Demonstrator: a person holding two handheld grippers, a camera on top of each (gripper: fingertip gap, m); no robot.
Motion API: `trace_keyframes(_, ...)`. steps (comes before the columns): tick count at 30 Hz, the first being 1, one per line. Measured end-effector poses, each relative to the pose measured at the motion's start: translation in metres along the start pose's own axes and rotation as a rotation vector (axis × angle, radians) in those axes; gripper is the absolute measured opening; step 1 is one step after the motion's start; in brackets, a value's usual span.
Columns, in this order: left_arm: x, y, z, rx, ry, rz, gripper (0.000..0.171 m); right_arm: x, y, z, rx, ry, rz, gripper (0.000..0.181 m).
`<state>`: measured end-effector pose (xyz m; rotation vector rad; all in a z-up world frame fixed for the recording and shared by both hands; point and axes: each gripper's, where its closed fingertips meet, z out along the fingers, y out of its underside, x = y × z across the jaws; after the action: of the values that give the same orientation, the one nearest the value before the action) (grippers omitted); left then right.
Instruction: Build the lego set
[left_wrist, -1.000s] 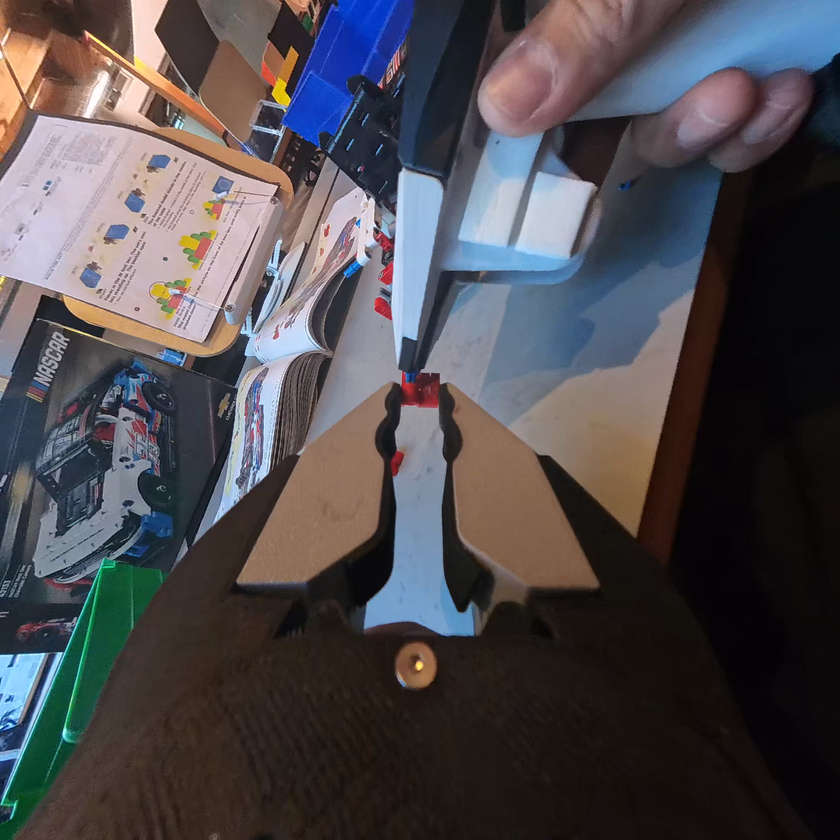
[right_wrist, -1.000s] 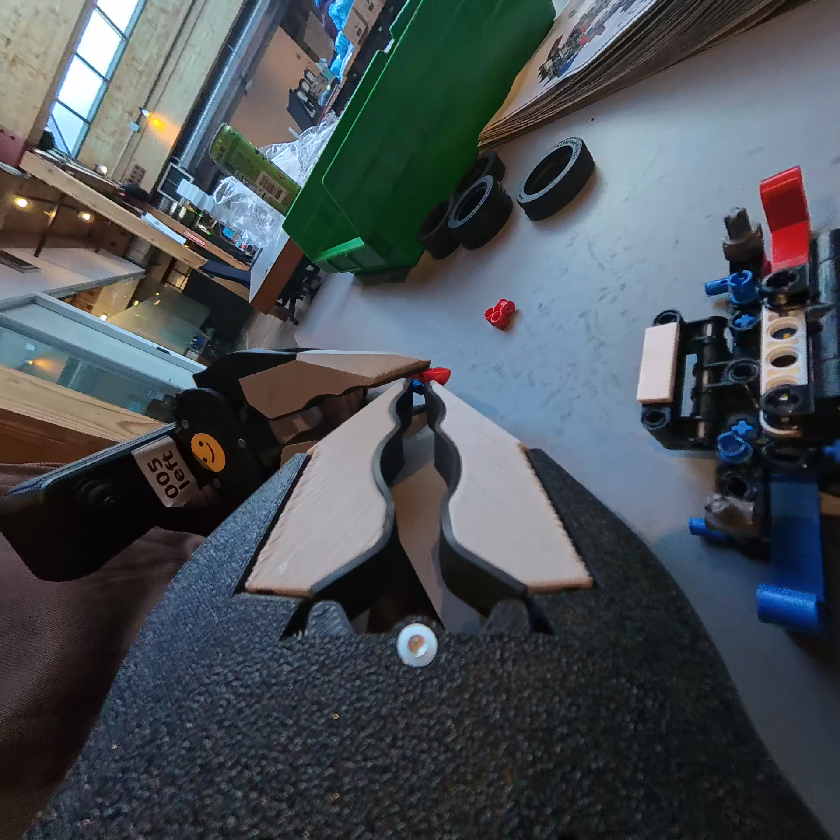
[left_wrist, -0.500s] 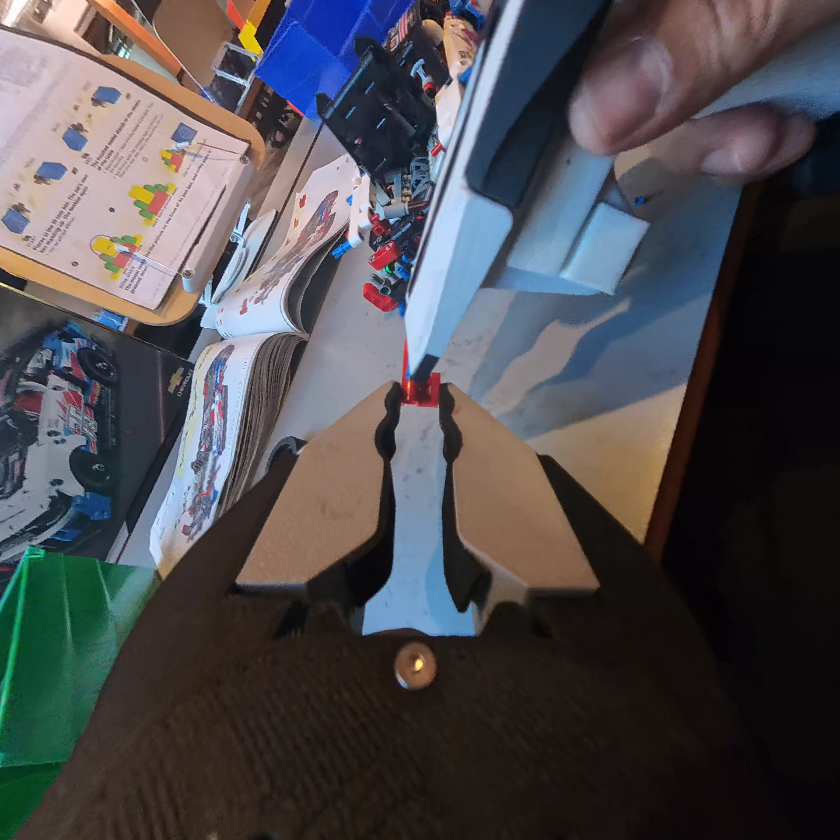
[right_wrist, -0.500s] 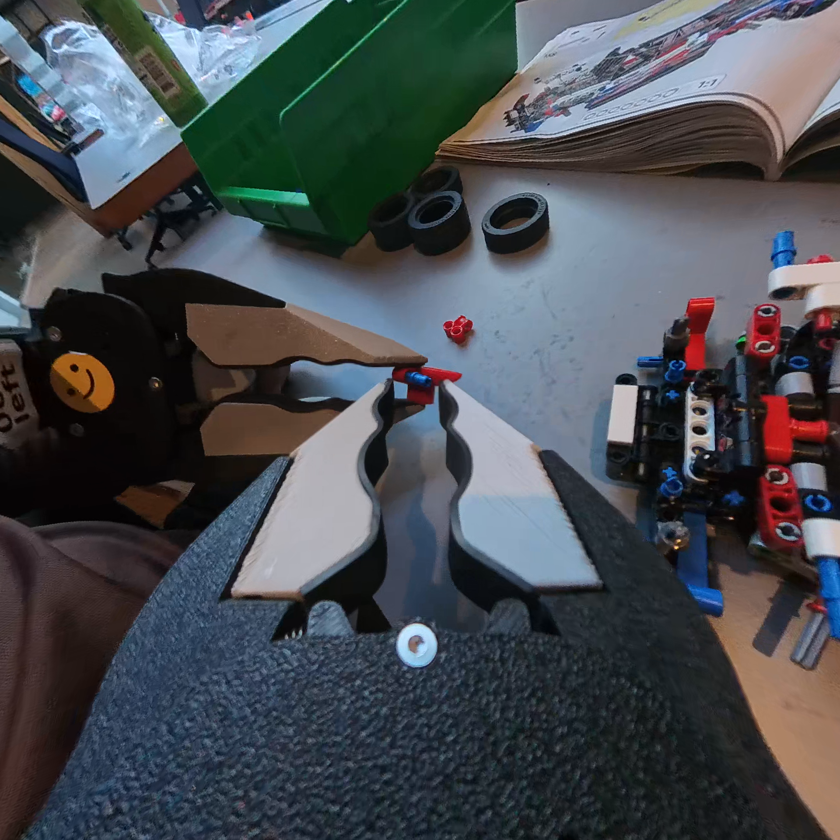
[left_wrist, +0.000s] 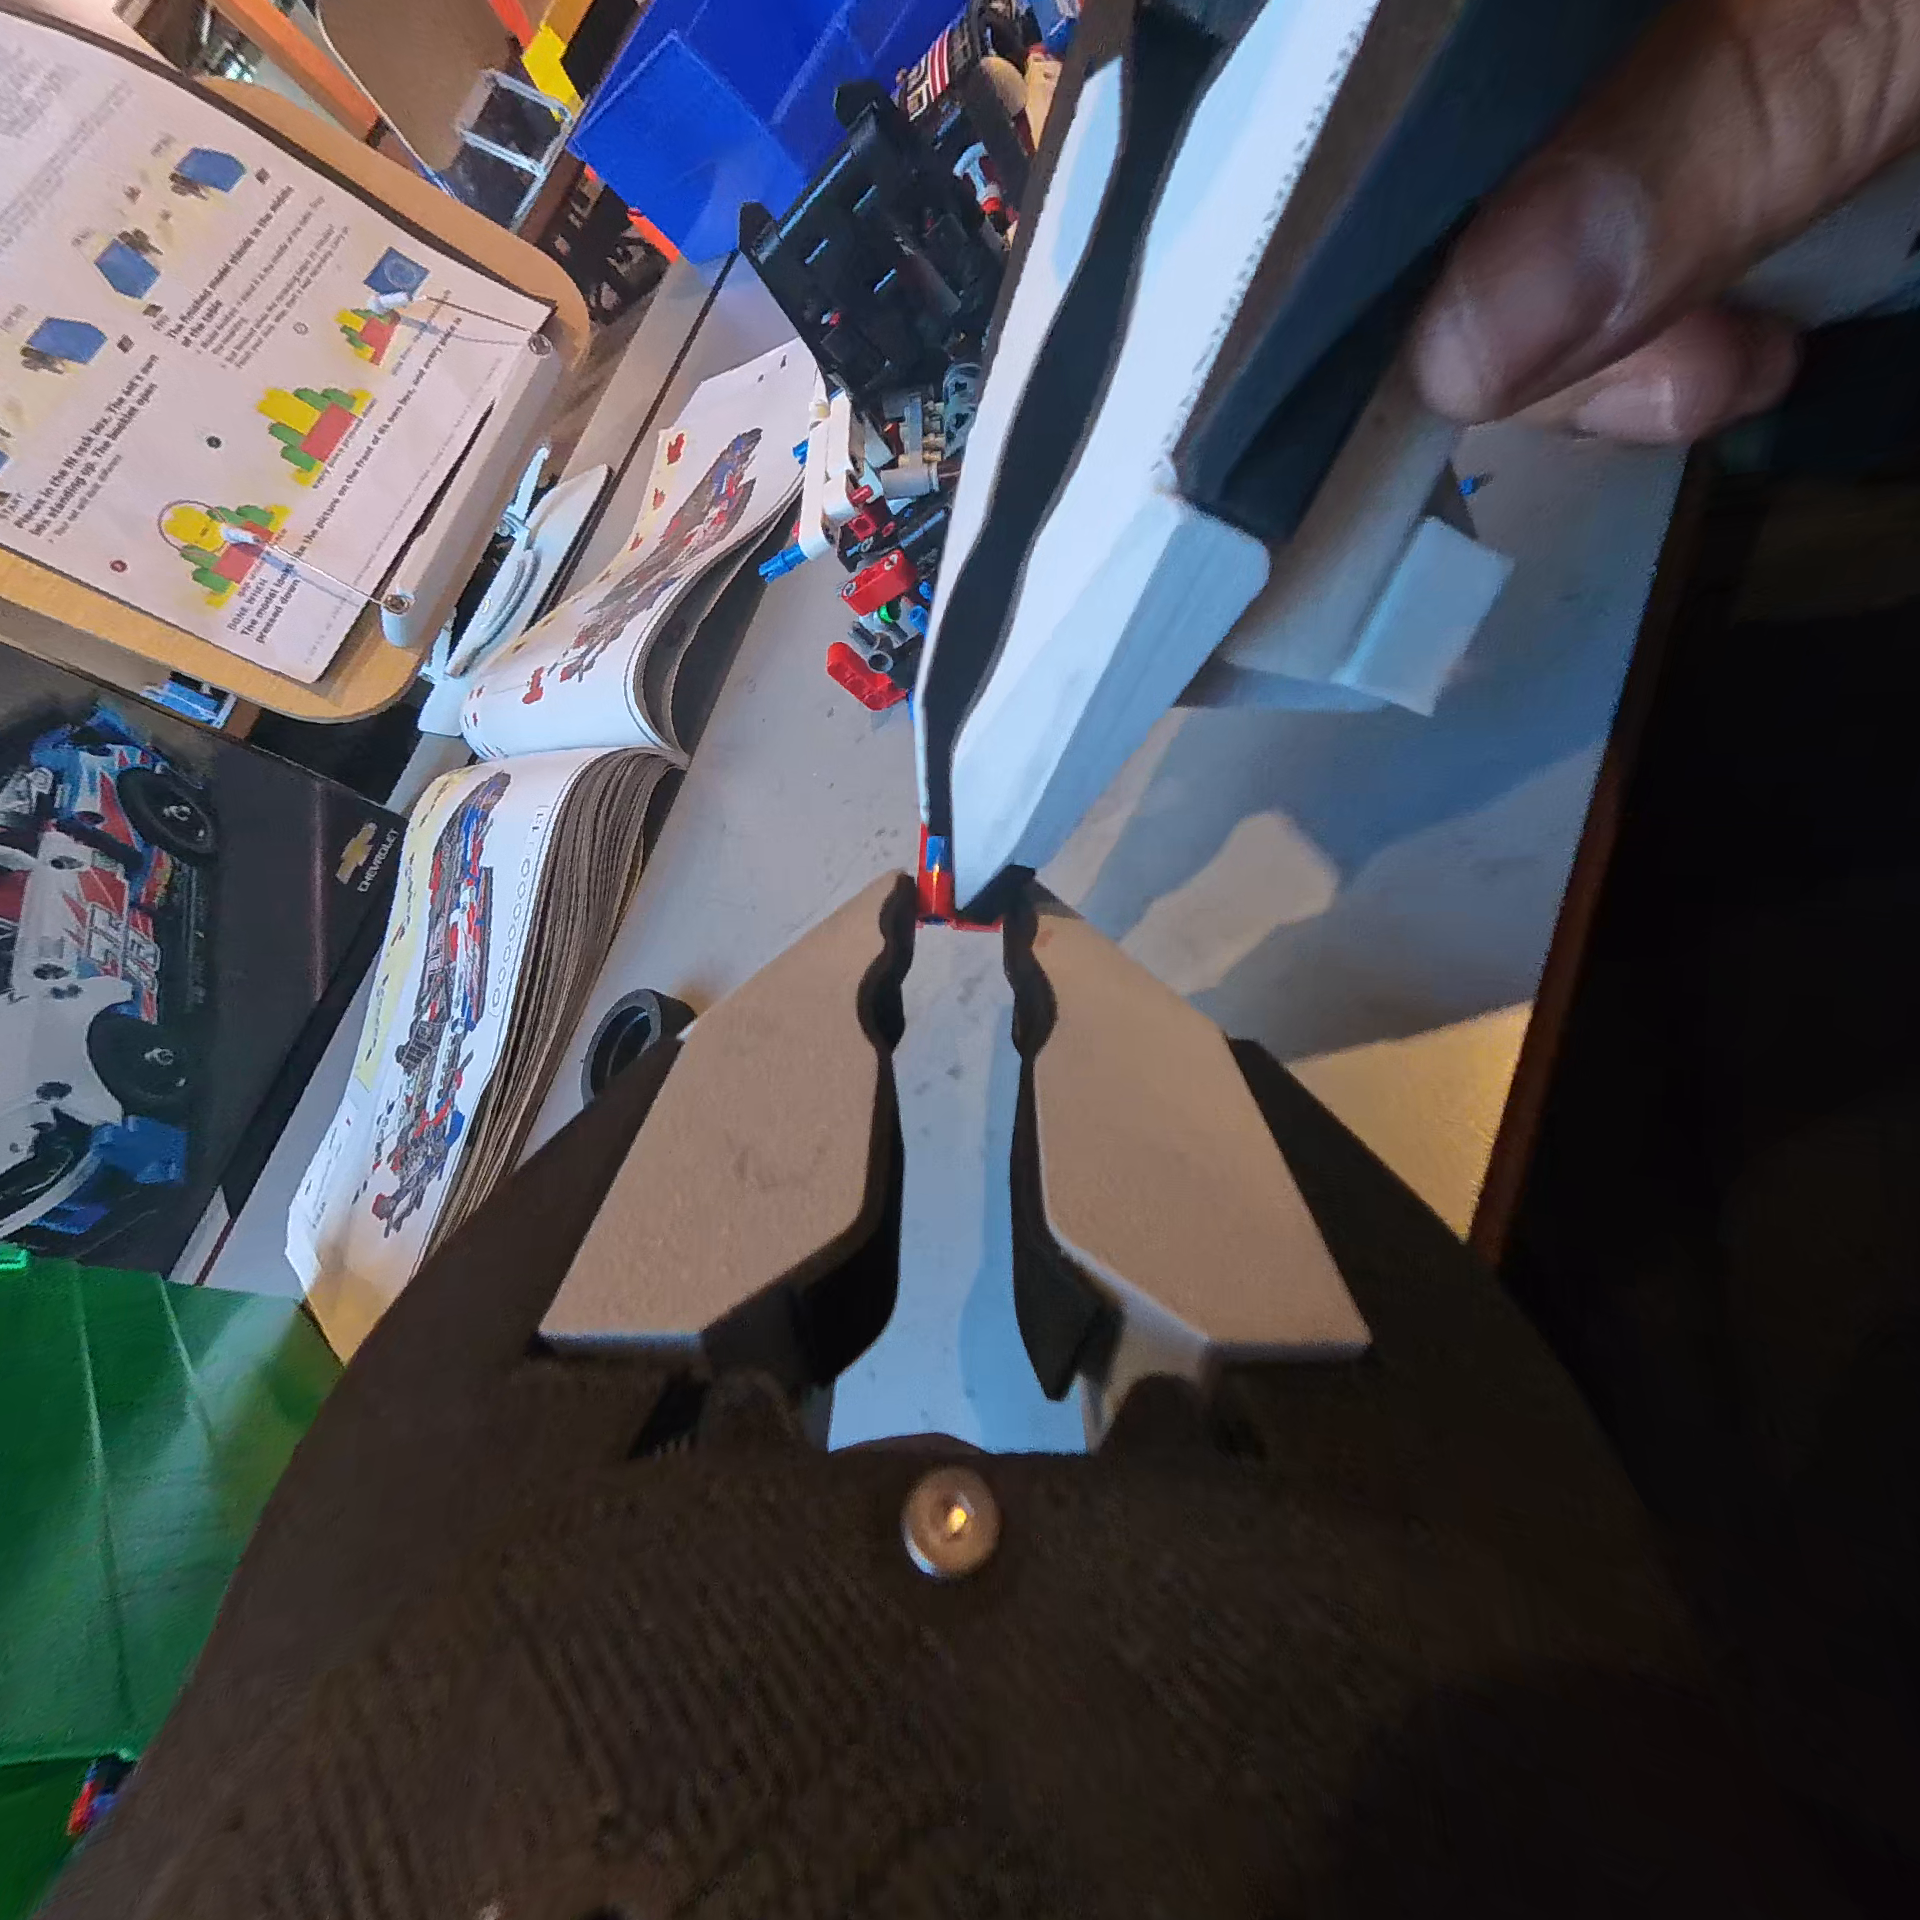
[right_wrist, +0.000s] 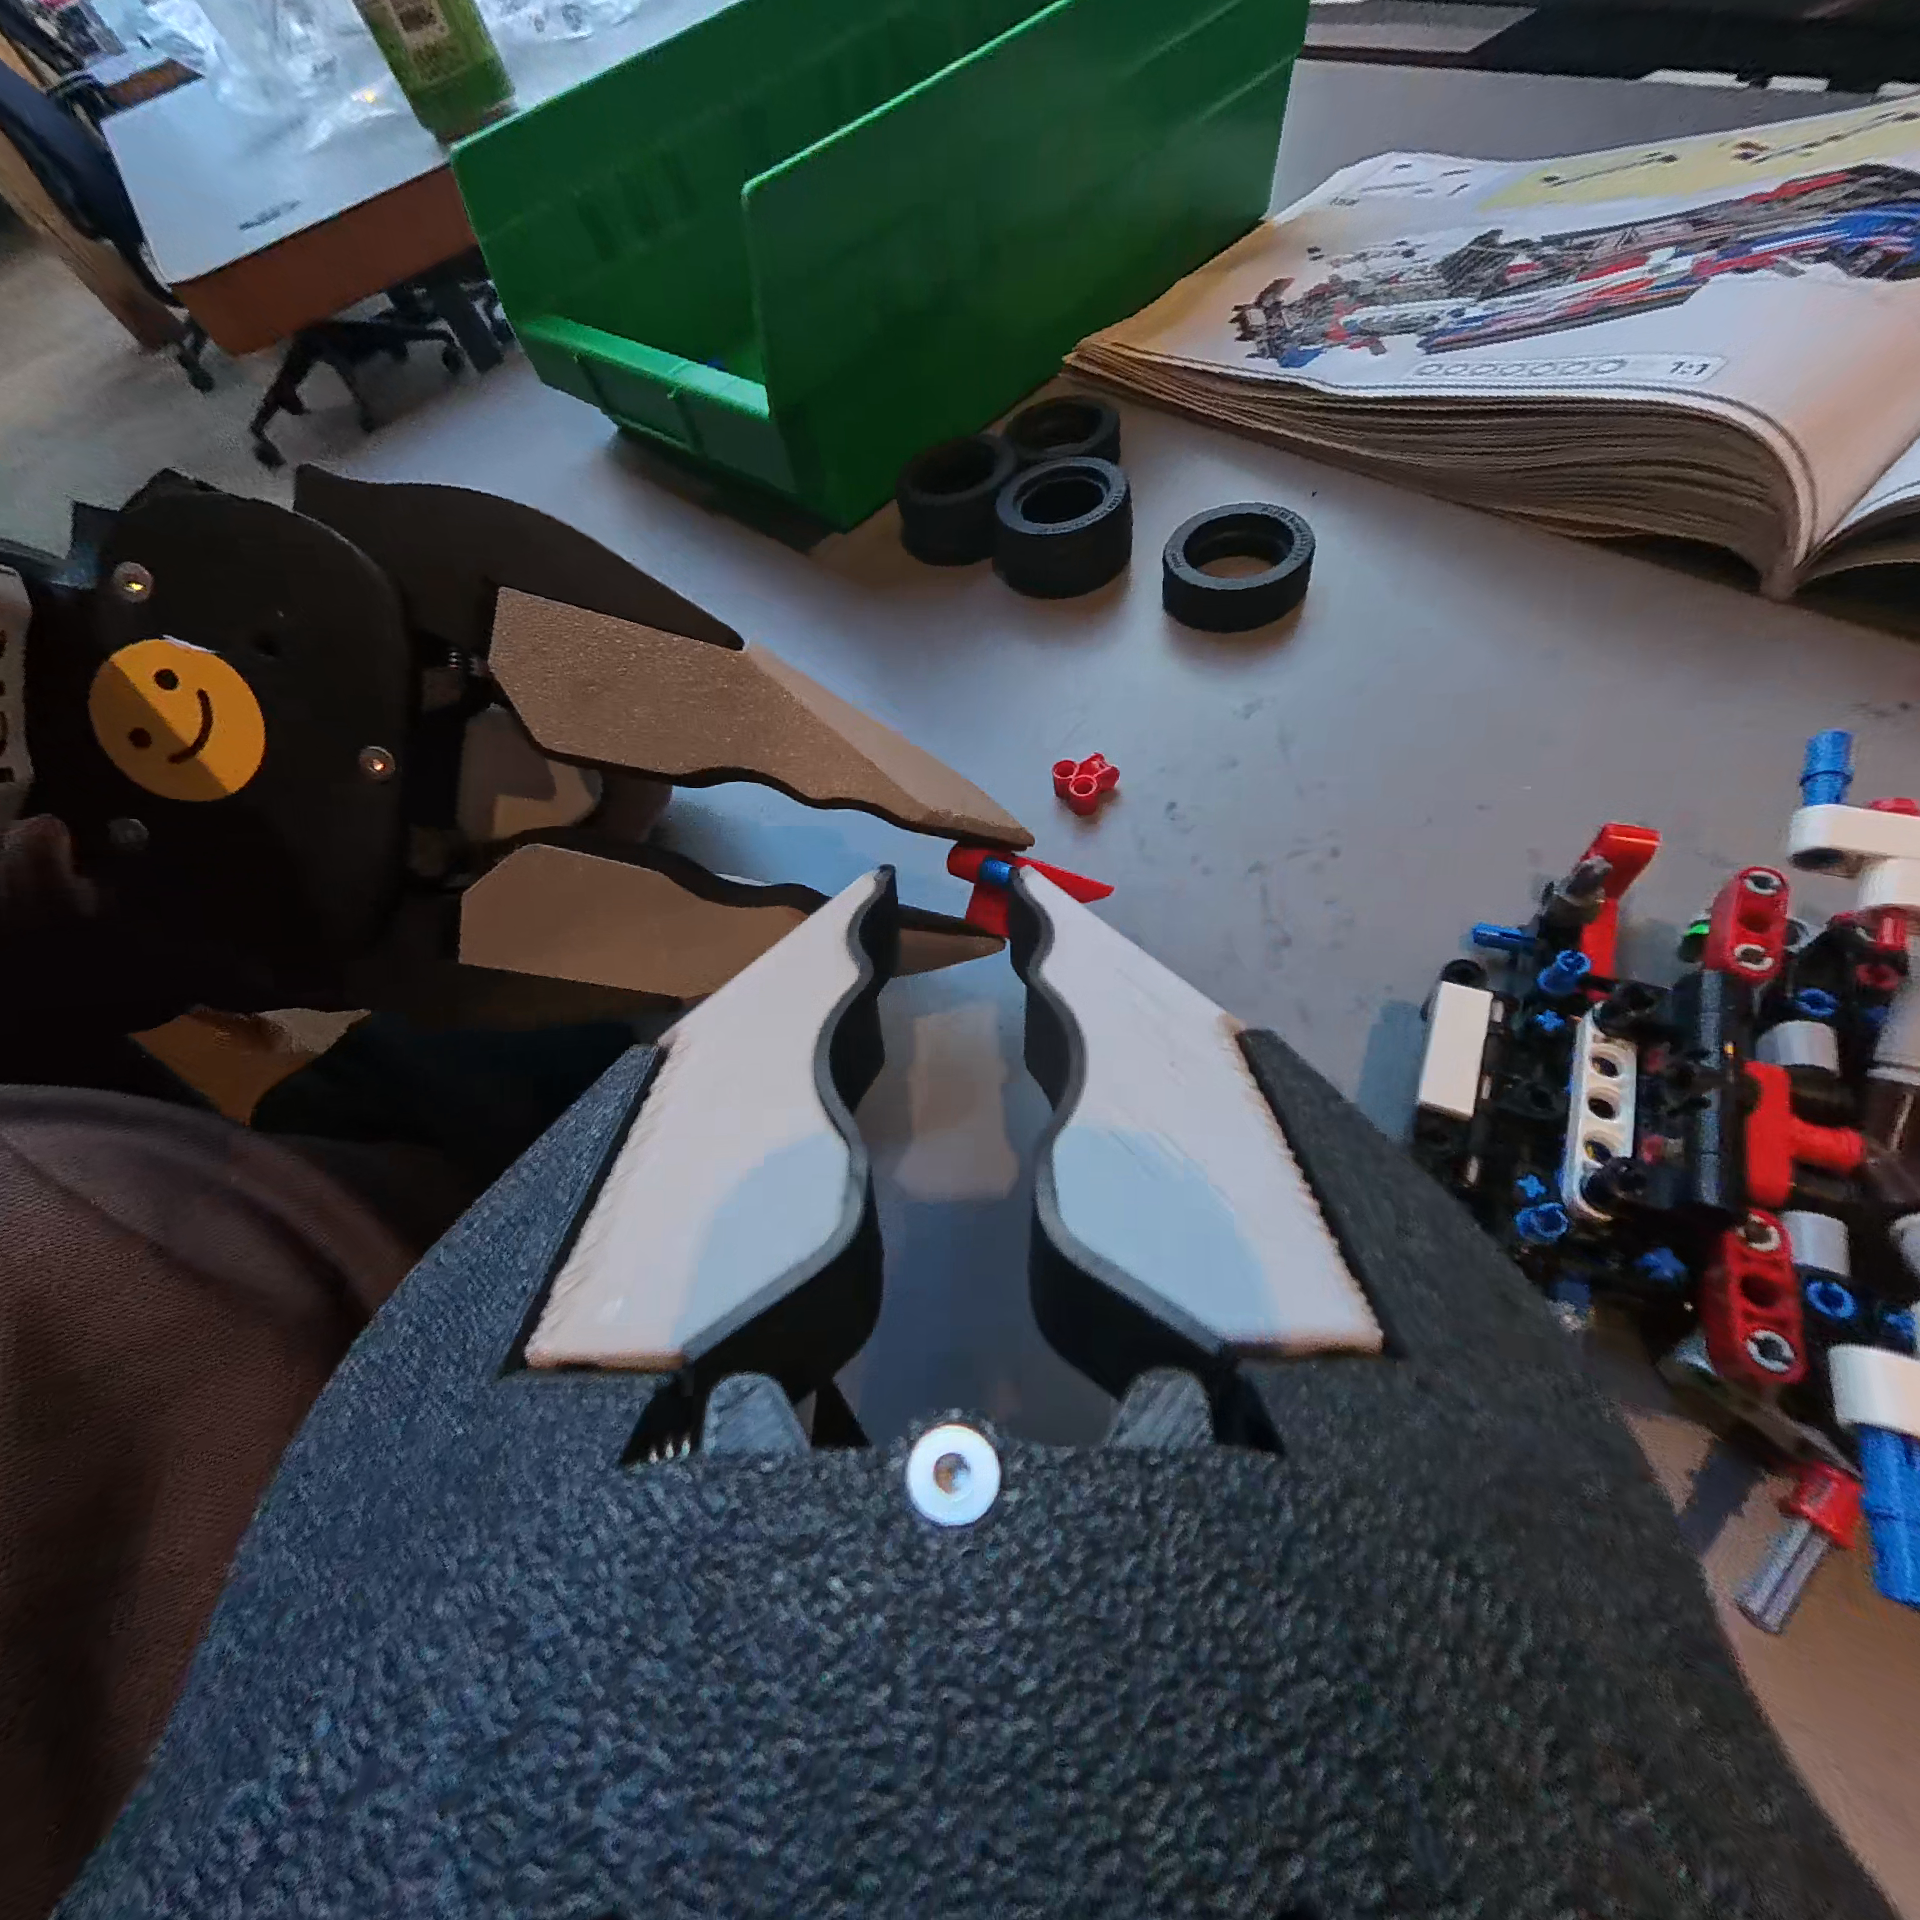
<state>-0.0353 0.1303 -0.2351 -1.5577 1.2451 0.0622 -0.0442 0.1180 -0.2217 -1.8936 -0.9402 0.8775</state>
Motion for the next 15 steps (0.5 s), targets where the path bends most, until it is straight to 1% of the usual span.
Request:
trace_keyframes(4, 0.000, 0.000, -0.001, 0.007, -0.001, 0.003, 0.013, -0.005, -0.002, -0.001, 0.014, -0.082, 0.059, 0.025)
trace_keyframes(6, 0.001, 0.000, 0.000, 0.001, -0.002, 0.014, 0.013, -0.005, 0.000, -0.001, 0.012, -0.097, 0.078, 0.025)
trace_keyframes(9, -0.001, -0.002, -0.002, 0.018, -0.022, 0.025, 0.014, -0.003, -0.002, -0.003, 0.028, -0.084, 0.077, 0.022)
trace_keyframes(15, -0.013, -0.008, -0.008, 0.084, -0.059, -0.023, 0.013, -0.001, -0.009, -0.013, 0.084, -0.074, 0.070, 0.022)
